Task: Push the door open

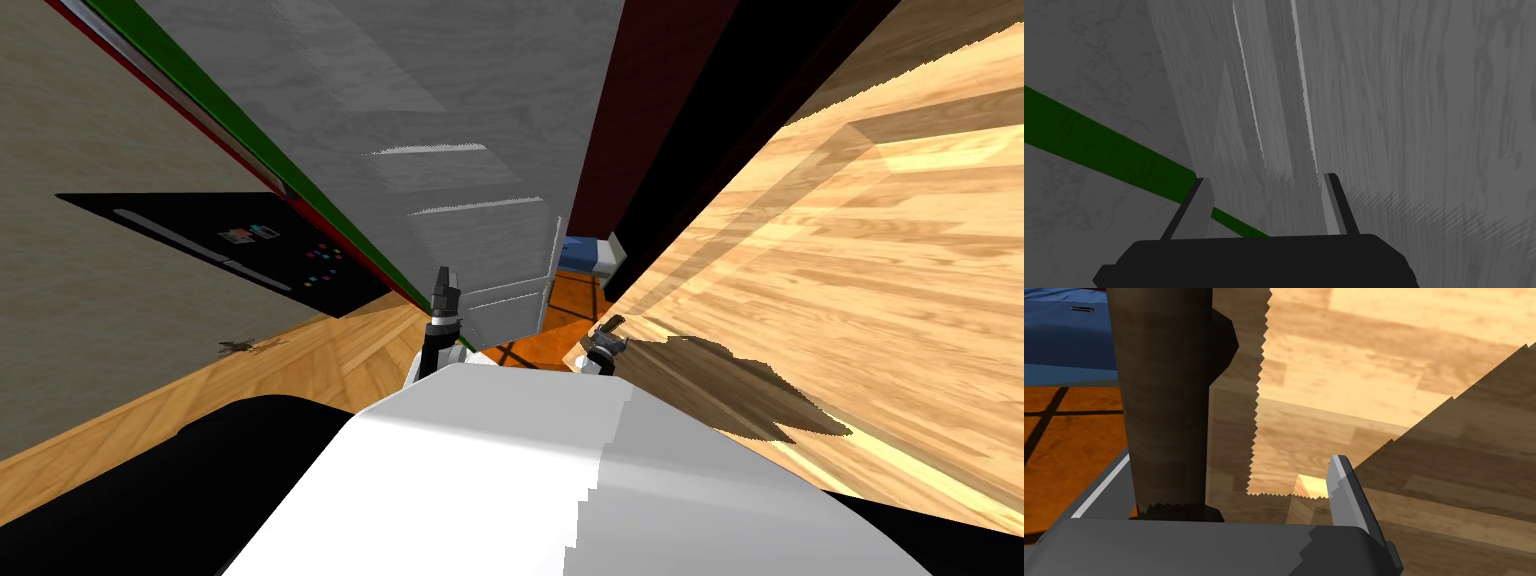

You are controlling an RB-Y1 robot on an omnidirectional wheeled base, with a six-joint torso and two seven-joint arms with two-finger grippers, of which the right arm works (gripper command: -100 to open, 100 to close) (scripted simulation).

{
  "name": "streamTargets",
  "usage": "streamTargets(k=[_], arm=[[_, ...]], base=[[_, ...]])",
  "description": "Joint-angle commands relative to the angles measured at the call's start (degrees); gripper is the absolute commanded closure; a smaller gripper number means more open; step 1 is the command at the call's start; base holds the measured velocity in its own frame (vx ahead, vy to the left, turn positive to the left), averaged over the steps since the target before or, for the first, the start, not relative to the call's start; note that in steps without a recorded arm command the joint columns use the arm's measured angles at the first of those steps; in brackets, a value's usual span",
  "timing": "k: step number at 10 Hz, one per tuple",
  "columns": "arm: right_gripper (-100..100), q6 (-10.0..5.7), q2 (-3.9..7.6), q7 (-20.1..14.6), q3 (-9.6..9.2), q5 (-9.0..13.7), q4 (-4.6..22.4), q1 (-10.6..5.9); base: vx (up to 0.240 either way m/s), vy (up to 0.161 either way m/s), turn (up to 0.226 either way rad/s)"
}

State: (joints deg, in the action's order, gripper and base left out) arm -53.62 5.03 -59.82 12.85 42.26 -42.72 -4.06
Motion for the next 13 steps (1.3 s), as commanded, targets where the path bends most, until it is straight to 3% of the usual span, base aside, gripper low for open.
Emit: streamTargets(k=[1,3,5,6,8,9,10,13], arm=[[100,-1.4,0.83,-0.2,2.42,0.2,0.6,-0.15],[100,-1.49,0.73,-0.2,4.8,0.1,1.2,-0.59],[100,-1.49,0.73,-0.2,4.8,0.1,1.2,-0.59],[100,-1.57,0.62,-0.1,6.74,0.0,1.9,-1.02],[100,-1.57,0.62,-0.1,7.15,0.0,1.9,-1.02],[100,-1.65,0.52,-0.1,9.13,0.0,2.4,-1.44],[100,-1.65,0.52,-0.1,9.38,0.0,2.4,-1.44],[100,-1.8,0.31,-0.1,13.25,-0.2,3.6,-2.26]], base=[[0.024,-0.011,0.074],[0.032,-0.009,0.094],[0.012,-0.005,0.003],[0.019,-0.007,0.114],[0.023,-0.011,0.042],[0.033,-0.013,0.12],[0.028,-0.01,0.078],[0.03,-0.013,0.11]])
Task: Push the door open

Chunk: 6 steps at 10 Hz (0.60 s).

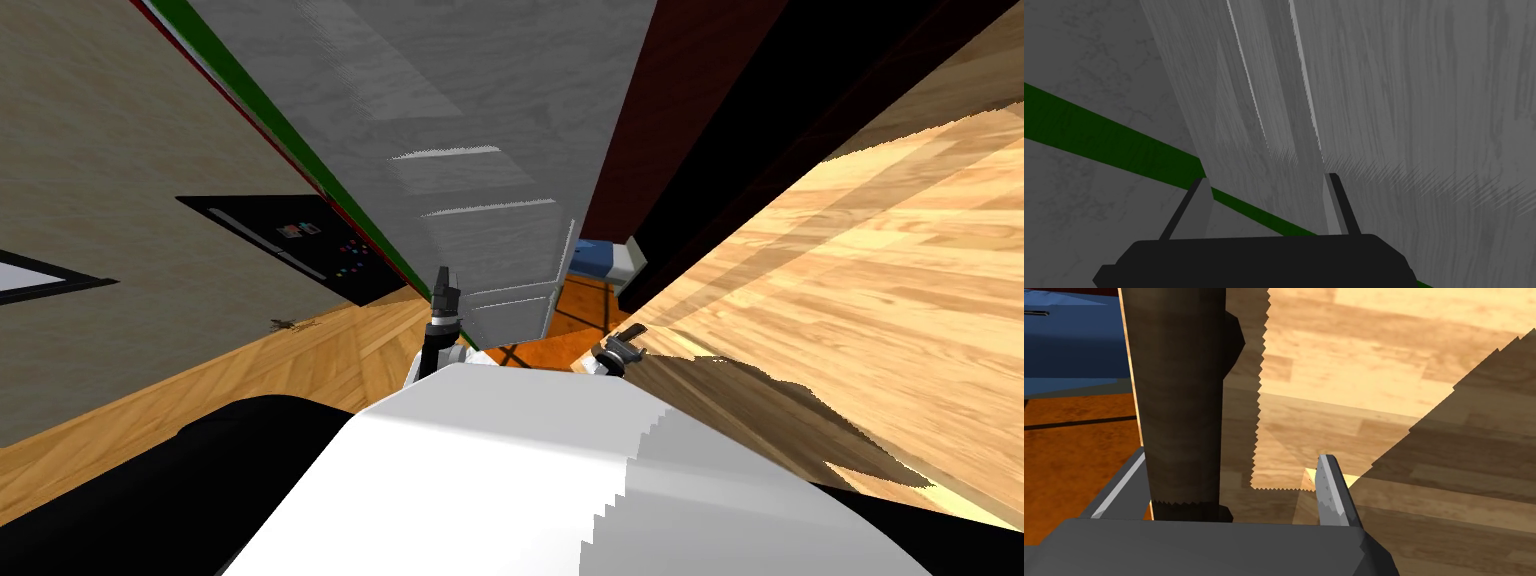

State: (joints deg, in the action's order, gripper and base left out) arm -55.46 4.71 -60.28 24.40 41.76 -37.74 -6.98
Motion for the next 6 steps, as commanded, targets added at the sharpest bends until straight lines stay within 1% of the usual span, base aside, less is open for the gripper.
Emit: streamTargets(k=[1,2,3,4,5,6], arm=[[100,0.04,0.63,0.4,2.23,0.3,-1.4,0.66],[100,-0.04,0.53,0.4,3.93,0.2,-0.9,0.28],[100,-0.04,0.53,0.4,4.25,0.2,-0.9,0.28],[100,-0.11,0.42,0.4,6.01,0.2,-0.4,-0.09],[100,-0.11,0.42,0.4,6.27,0.2,-0.4,-0.09],[100,-0.17,0.32,0.4,8.11,0.1,0.1,-0.45]], base=[[0.029,-0.017,0.079],[0.046,-0.013,0.122],[0.039,-0.01,0.058],[0.034,-0.018,0.117],[0.029,-0.017,0.065],[0.032,-0.012,0.118]])
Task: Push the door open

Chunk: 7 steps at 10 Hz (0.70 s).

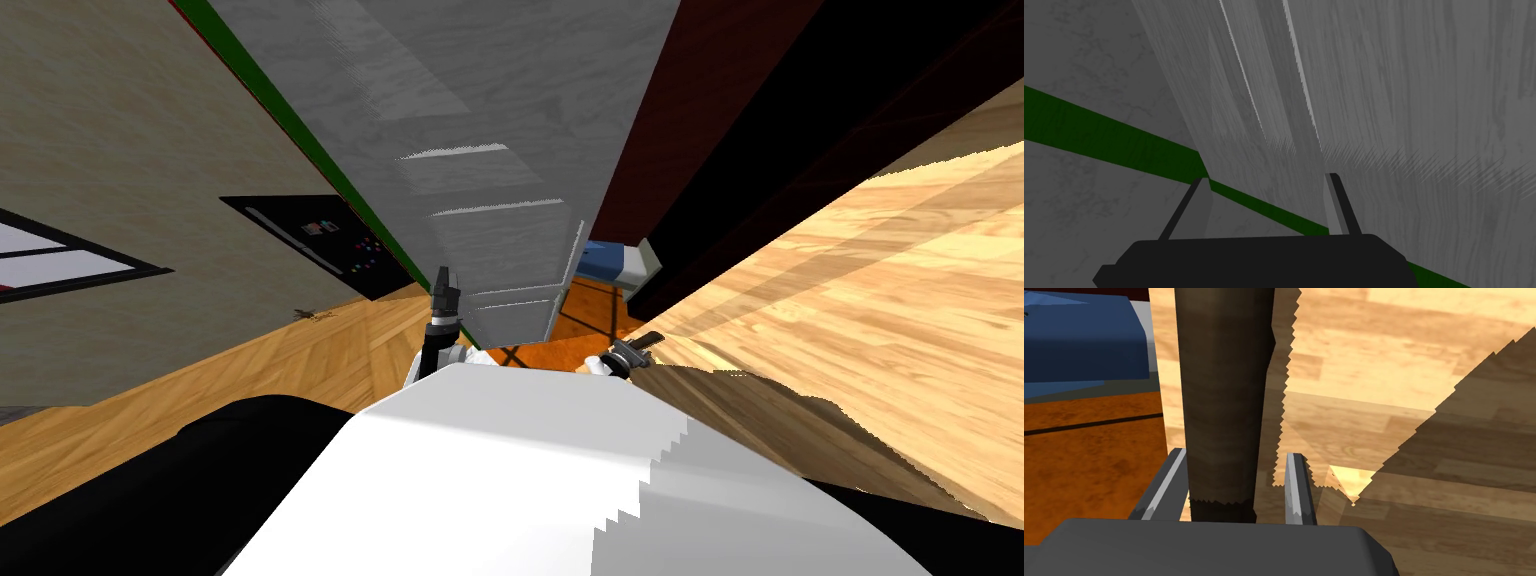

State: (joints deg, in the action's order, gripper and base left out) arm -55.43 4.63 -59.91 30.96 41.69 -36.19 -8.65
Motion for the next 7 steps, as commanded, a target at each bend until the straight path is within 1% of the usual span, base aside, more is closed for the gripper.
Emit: streamTargets(k=[1,2,3,5,6,7], arm=[[100,-0.2,0.4,0.0,1.63,0.2,-1.4,1.22],[100,-0.2,0.4,0.0,1.63,0.2,-1.4,1.22],[100,-0.26,0.31,0.0,3.36,0.1,-1.0,0.9],[100,-0.26,0.31,0.0,3.36,0.1,-1.0,0.9],[100,-0.32,0.21,0.0,5.1,0.1,-0.5,0.58],[100,-0.38,0.12,0.1,6.67,0.0,-0.1,0.29]], base=[[0.034,-0.014,0.084],[0.015,0.0,0.007],[0.019,-0.004,0.099],[0.014,-0.008,0.034],[0.018,-0.013,0.093],[0.037,-0.024,0.169]])
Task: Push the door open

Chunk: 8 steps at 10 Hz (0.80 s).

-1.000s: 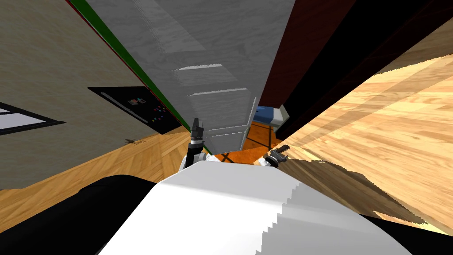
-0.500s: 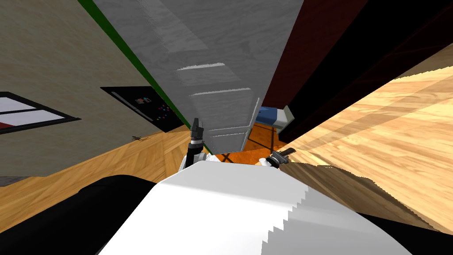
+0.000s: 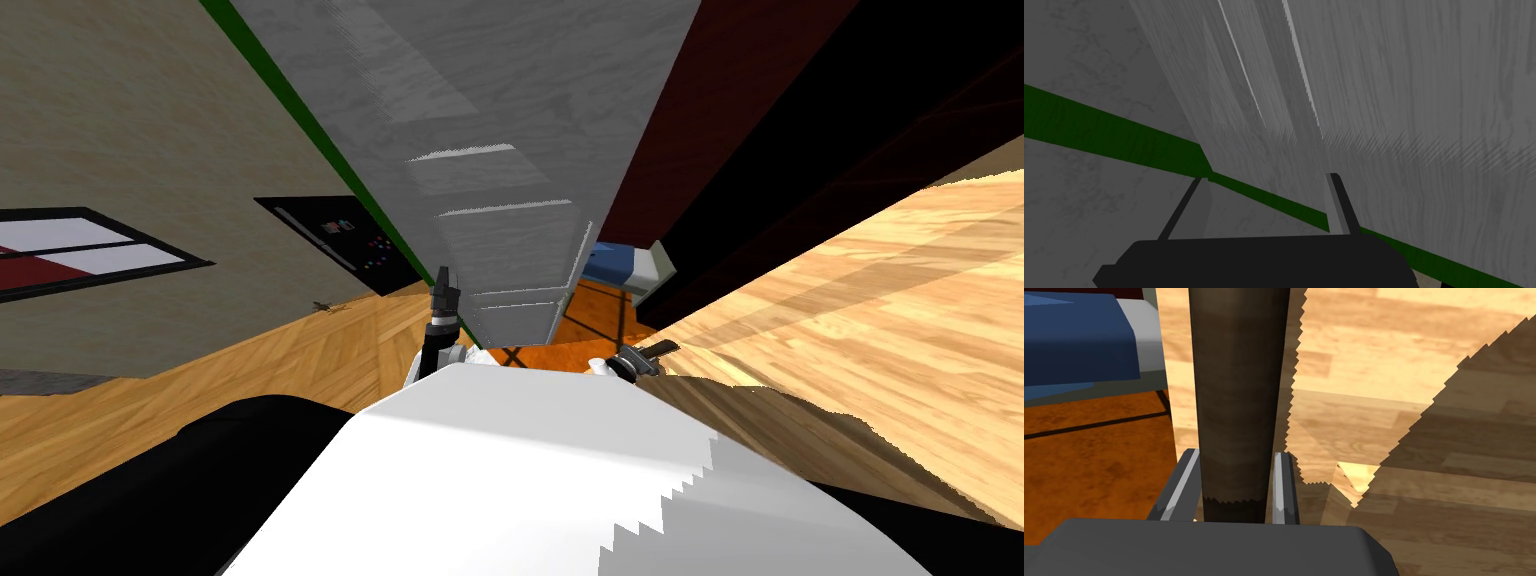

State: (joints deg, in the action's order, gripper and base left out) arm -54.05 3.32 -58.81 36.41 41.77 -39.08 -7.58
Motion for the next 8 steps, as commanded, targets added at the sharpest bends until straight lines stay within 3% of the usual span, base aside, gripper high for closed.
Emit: streamTargets(k=[1,3,4,8], arm=[[100,-1.76,1.43,-1.0,1.23,-0.1,2.7,-0.78],[100,-1.86,1.27,-1.0,3.99,-0.2,3.5,-1.3],[100,-1.86,1.27,-1.0,3.99,-0.2,3.6,-1.3],[100,-2.0,0.99,-1.0,8.16,-0.3,4.5,-2.07]], base=[[0.031,-0.024,0.046],[0.036,-0.018,0.101],[0.024,-0.01,0.06],[0.029,-0.017,0.087]])
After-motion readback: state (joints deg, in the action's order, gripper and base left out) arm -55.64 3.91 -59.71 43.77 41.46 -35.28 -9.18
